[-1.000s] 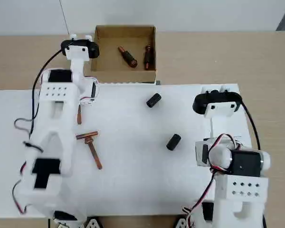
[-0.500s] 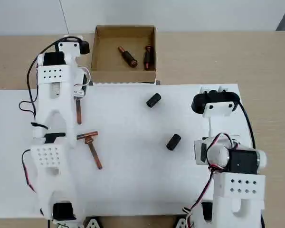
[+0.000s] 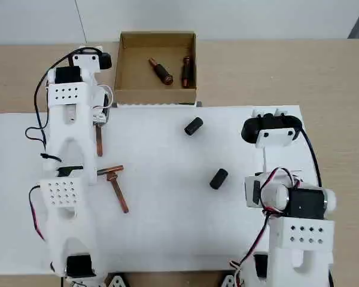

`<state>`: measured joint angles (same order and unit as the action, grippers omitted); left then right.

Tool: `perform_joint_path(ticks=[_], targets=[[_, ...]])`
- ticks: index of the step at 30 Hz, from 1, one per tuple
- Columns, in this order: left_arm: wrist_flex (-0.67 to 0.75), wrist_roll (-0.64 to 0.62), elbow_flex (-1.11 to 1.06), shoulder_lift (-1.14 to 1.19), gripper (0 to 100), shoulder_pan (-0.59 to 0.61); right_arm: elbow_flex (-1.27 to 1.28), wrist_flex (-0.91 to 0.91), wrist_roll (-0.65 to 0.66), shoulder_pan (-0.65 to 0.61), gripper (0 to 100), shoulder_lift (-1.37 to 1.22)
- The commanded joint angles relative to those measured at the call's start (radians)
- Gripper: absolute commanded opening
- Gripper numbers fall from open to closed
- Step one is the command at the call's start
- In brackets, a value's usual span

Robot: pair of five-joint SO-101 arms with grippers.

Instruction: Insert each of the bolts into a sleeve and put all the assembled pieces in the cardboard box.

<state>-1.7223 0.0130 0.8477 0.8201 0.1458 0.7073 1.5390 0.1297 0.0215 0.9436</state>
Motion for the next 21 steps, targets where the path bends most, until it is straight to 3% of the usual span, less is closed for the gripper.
perform_joint_path(ticks=[1, 21], targets=[[-0.029, 0.009, 0.038, 0.017, 7, 0.003, -0.005, -0.024, -0.002, 0.001, 0.3, 0.005], [0.002, 0.006, 0.059, 0.173, 7, 0.003, -0.003, -0.022, -0.002, -0.054, 0.3, 0.005]])
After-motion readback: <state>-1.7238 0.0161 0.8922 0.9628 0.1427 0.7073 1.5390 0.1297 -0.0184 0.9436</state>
